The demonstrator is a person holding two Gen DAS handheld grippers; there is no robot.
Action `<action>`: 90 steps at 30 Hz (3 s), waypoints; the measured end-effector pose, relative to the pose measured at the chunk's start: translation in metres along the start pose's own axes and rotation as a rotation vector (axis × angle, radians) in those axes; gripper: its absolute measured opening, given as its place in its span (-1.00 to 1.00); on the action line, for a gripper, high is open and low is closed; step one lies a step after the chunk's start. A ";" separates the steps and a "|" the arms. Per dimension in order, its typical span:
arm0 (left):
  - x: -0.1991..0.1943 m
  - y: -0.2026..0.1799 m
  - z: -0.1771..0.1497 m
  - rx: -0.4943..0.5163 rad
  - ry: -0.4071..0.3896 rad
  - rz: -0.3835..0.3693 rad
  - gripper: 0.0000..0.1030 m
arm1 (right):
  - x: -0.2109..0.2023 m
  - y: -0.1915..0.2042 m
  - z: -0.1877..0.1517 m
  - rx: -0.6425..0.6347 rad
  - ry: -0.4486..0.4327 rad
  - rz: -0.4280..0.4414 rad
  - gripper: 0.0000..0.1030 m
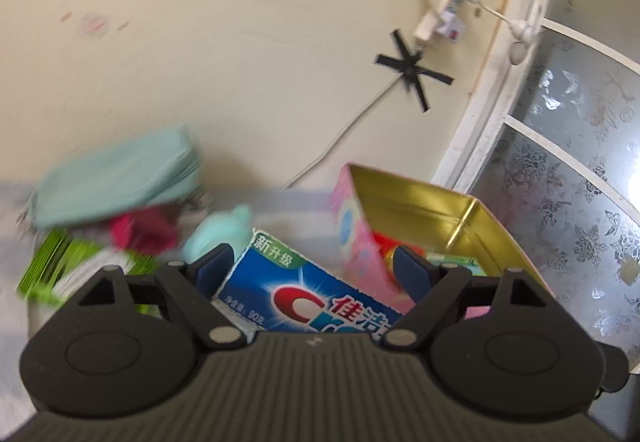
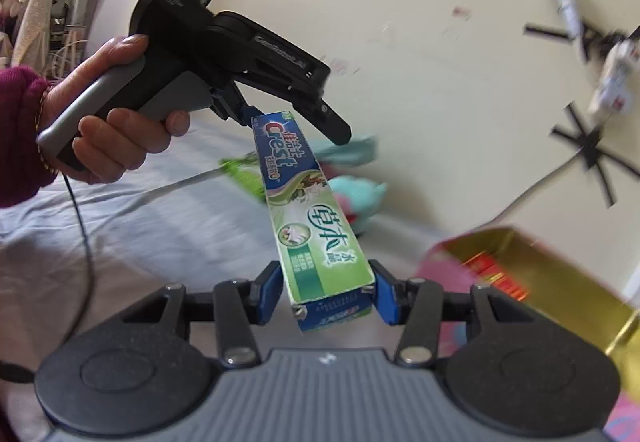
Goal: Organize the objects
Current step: 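Carry the Crest box over the pink tin and release it inside, then withdraw the right tool from the tin toward the teal pouch, then close the right gripper on the teal zippered pouch and lift it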
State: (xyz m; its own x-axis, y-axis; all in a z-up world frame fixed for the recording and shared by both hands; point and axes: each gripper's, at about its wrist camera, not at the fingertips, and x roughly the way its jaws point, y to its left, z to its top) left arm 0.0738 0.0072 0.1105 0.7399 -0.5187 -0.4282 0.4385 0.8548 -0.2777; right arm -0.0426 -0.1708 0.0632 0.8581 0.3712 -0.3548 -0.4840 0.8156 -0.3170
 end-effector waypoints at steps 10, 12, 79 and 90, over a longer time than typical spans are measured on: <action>0.112 -0.114 0.048 0.183 0.035 -0.105 0.70 | -0.007 -0.108 -0.028 0.013 -0.012 -0.268 -0.11; 0.135 -0.129 0.049 0.197 0.054 -0.119 0.70 | -0.003 -0.128 -0.038 0.035 0.013 -0.291 -0.11; -0.030 0.132 -0.090 -0.258 0.059 0.538 0.80 | 0.210 -0.066 0.095 0.736 0.139 0.146 0.41; -0.034 0.141 -0.087 -0.303 0.057 0.514 0.87 | 0.340 -0.080 0.102 0.904 0.353 0.175 -0.11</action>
State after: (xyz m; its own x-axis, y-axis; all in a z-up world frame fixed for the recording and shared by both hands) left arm 0.0662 0.1439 0.0107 0.7866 -0.0473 -0.6157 -0.1393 0.9577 -0.2516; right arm 0.3051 -0.0643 0.0572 0.6156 0.4848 -0.6213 -0.1595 0.8487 0.5043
